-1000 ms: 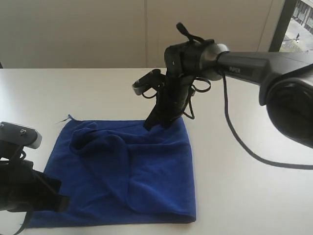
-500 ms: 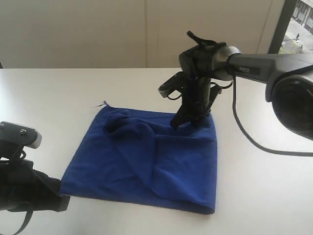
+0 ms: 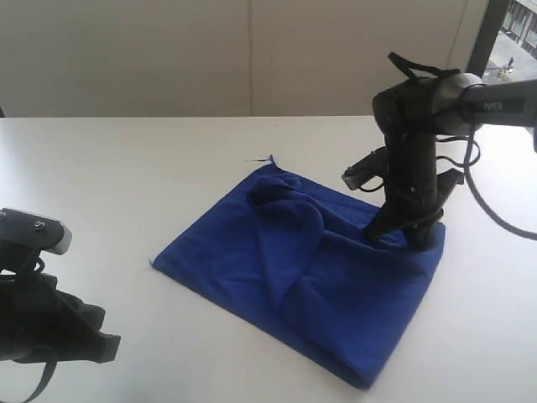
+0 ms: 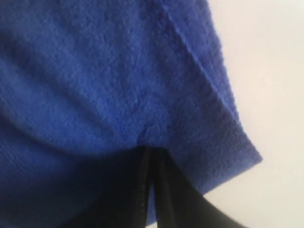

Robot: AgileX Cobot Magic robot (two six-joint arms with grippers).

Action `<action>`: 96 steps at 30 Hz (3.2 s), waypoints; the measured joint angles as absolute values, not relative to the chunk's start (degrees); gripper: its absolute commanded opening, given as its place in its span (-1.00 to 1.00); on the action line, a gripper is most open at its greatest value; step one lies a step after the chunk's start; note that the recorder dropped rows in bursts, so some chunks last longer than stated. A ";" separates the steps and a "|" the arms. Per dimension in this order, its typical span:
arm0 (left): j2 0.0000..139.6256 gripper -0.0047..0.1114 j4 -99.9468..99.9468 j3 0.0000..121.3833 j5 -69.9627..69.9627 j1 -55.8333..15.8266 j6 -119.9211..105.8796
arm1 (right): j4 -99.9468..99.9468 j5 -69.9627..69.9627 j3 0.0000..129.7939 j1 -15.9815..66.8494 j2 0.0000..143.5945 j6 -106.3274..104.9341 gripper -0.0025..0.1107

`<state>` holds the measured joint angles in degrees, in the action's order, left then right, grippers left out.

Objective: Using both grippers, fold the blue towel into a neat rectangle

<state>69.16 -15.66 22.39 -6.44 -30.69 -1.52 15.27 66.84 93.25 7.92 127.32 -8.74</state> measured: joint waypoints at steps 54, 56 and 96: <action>69.16 -0.92 -15.66 22.39 -6.20 -30.69 -1.52 | 3.16 43.01 60.81 18.45 107.65 -11.39 -0.96; 69.16 -0.92 -15.66 22.39 -6.20 -30.69 -1.52 | 3.28 43.90 60.81 19.31 107.65 -11.65 -0.96; 69.16 -0.92 -15.66 22.39 -7.44 -30.69 -1.52 | 5.09 38.55 73.59 33.54 103.85 -9.58 -0.96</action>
<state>69.16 -15.66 22.39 -7.44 -30.69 -1.52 5.09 38.55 73.59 33.54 103.85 -9.58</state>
